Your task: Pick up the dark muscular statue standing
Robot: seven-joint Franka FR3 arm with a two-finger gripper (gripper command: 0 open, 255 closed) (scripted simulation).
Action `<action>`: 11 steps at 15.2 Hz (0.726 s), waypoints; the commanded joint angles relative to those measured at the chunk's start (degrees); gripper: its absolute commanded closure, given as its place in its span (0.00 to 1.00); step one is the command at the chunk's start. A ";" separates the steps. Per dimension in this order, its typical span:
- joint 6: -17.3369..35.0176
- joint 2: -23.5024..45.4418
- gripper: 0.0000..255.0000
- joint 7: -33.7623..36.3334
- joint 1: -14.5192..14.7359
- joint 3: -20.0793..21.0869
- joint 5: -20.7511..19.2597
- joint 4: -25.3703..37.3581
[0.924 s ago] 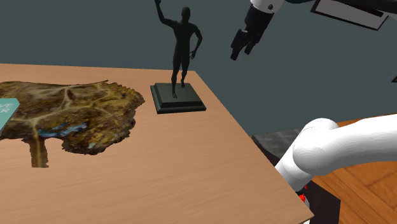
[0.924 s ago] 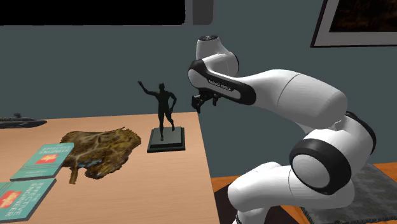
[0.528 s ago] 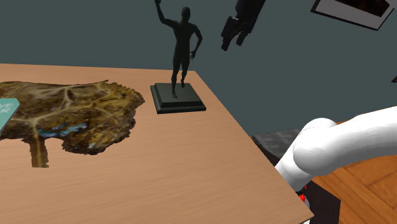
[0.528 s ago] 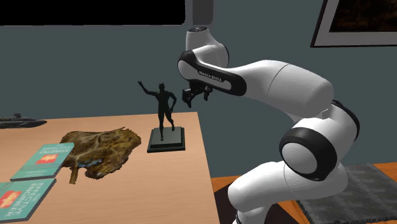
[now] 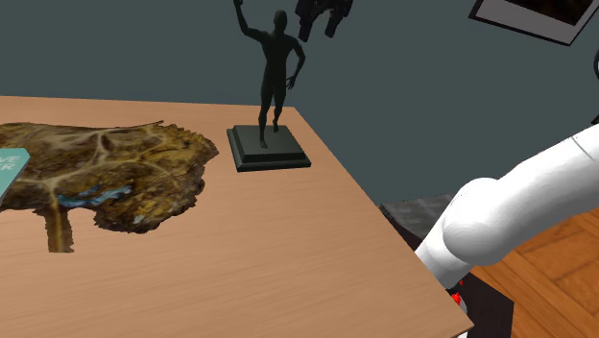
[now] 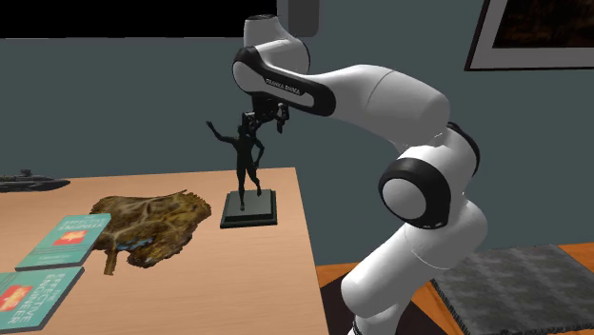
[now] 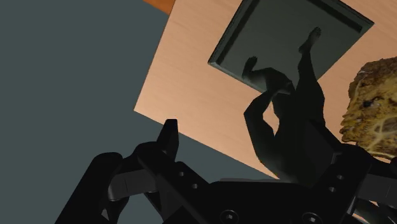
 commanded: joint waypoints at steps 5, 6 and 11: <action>-6.30 12.53 0.00 3.58 1.01 4.45 -1.84 19.02; -7.72 15.05 0.00 4.27 1.35 5.32 -2.54 22.92; -4.58 13.91 0.00 4.59 1.46 5.20 -2.11 18.74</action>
